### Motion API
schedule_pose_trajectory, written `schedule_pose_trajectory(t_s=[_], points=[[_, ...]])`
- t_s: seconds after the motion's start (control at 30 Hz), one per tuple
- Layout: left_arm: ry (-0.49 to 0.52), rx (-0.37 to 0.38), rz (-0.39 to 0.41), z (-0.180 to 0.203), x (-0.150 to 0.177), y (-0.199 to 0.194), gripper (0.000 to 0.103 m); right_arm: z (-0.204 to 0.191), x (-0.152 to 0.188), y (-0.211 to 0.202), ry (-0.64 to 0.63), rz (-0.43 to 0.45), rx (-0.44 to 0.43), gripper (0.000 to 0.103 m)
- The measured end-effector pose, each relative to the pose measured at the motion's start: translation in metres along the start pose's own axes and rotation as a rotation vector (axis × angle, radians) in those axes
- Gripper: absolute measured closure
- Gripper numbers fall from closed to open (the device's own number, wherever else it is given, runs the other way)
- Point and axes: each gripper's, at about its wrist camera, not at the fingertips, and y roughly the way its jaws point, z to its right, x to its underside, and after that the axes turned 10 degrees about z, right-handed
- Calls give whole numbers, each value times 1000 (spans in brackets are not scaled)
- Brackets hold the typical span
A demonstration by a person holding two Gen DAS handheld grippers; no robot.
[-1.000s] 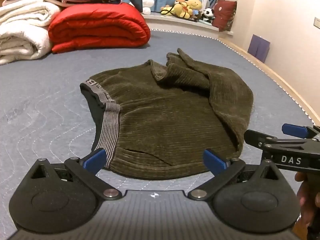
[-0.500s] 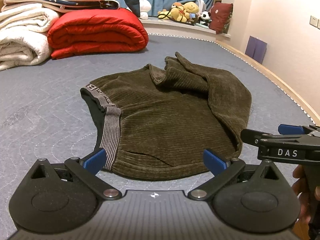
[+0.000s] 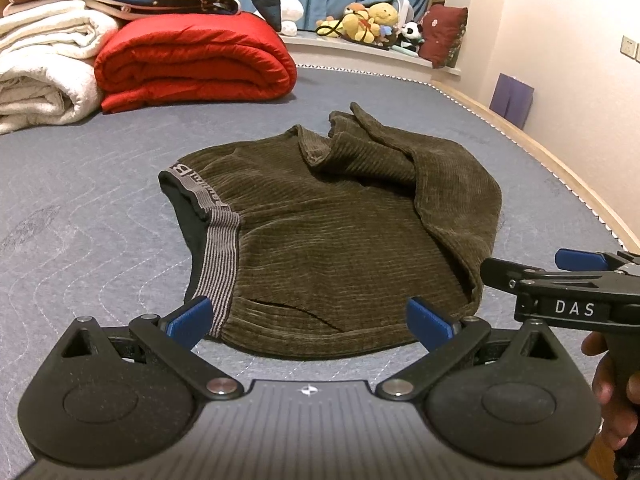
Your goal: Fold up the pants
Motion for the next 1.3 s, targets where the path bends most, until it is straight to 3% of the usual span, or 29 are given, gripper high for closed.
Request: schedule_pose_trajectory(t_s=[0.37, 1.3], points=[[1, 2, -2, 0, 1, 0, 0, 2, -1, -2, -6, 19, 36, 1], [3, 3, 1, 3, 2, 1, 0, 1, 0, -4, -19, 26, 32, 2]])
